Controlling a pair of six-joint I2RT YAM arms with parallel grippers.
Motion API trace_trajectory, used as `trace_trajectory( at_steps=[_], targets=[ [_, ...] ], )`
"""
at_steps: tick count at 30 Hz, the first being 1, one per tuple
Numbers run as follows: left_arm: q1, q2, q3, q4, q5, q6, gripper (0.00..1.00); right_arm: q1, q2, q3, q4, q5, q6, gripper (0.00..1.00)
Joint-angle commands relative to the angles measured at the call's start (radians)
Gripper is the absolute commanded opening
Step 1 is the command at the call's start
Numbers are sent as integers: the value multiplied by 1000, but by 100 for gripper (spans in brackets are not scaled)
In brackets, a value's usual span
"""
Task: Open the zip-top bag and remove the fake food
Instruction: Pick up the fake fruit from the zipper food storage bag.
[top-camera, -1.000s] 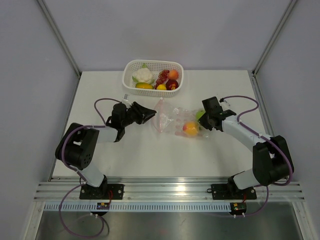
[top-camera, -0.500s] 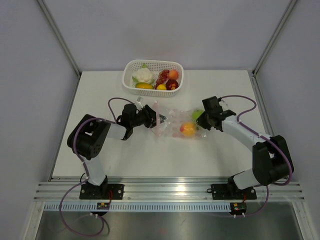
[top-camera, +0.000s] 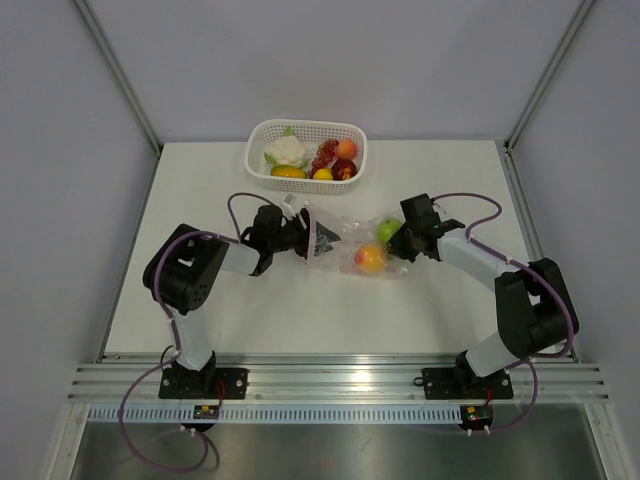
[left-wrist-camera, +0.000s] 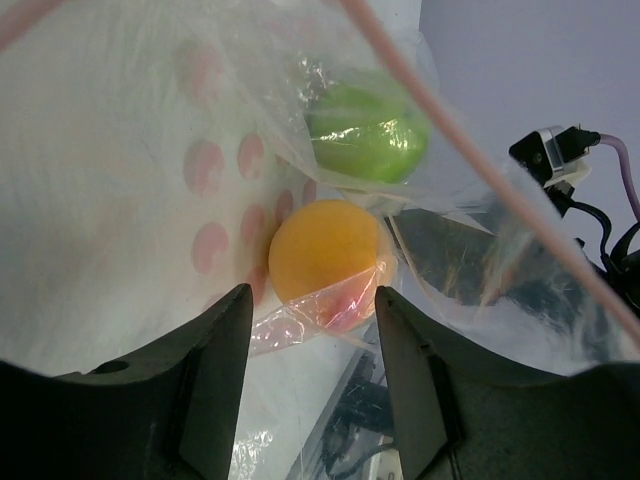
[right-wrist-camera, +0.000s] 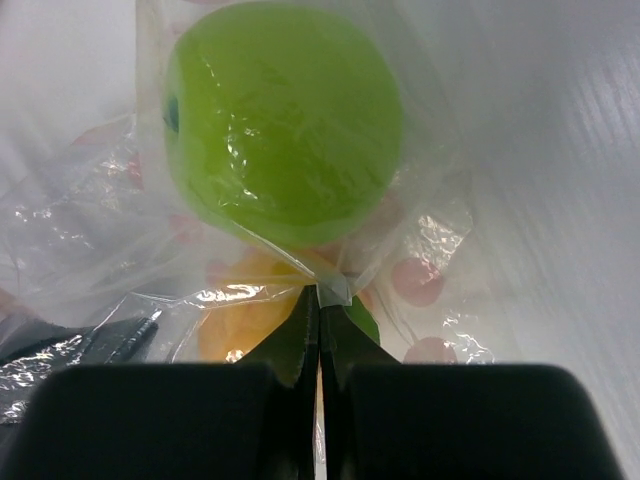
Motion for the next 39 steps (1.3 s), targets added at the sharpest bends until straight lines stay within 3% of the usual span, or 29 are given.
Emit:
trace_trajectory(
  at_steps=[1,9,13,16,19,21,24,39],
  targets=[
    [-29,34,59,-11,39,29,55,-3,14,1,35,-32,-8,0],
    [-52,85,100,-20,76,29,55,-12,53,5,141,-67,-30,0],
    [-55,86,102,-20,76,32,55,-23,74,48,109,-67,-73,0],
    [-57,86,105,-14,79,32,55,-21,-4,24,129,-67,-93,19],
    [-58,86,102,-13,77,32,55,-21,-96,-28,144,-50,-98,30],
    [-58,88,103,-11,76,31,55,-20,-127,-54,144,-52,-98,54],
    [-60,86,103,0,79,29,55,-18,-159,-70,142,-67,-95,66],
    [-60,88,86,62,67,19,55,59,-219,-88,98,-122,-106,62]
  ],
)
